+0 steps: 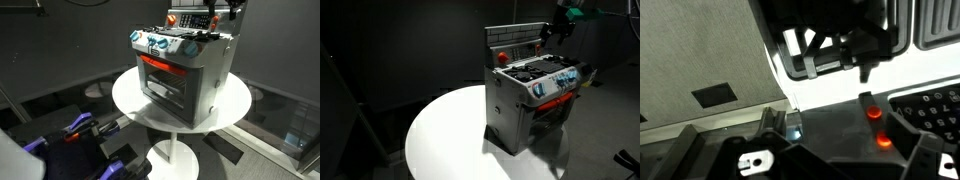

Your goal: Press the top button on the right side of the stove.

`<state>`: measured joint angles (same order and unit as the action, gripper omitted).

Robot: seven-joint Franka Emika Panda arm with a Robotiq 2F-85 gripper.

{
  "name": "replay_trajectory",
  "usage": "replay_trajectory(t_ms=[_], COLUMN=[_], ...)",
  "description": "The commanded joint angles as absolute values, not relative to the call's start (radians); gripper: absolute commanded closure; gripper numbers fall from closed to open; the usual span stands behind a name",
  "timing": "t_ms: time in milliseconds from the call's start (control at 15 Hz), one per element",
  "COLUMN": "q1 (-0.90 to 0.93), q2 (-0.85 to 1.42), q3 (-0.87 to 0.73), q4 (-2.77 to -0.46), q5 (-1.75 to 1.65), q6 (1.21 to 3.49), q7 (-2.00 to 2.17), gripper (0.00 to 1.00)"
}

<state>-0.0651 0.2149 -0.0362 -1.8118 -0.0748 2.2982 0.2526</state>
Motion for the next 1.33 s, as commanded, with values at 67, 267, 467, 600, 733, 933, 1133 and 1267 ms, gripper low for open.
replay_trajectory(t_ms=[67, 267, 467, 600, 733, 933, 1133, 1267], q1=[-0.051, -0.05, -0.049, -0.047, -0.046, -0.047, -0.047, -0.047], q2=[0.256, 0.269, 0.279, 0.287, 0.294, 0.303, 0.321, 0.335], q3=[-0.056, -0.057, -0.057, -0.056, -0.056, -0.055, -0.056, -0.057], q4=[-1.742, -1.725, -1.715, -1.706, -1.699, -1.689, -1.667, -1.648], q5=[-0.06, -0.057, -0.057, -0.058, -0.057, -0.054, -0.056, -0.056], q6=[2.253, 2.247, 2.247, 2.246, 2.243, 2.242, 2.241, 2.235], q7=[0.274, 0.27, 0.269, 0.267, 0.264, 0.259, 0.257, 0.256], gripper=[0.0, 0.0, 0.0, 0.0, 0.0, 0.0, 0.0, 0.0])
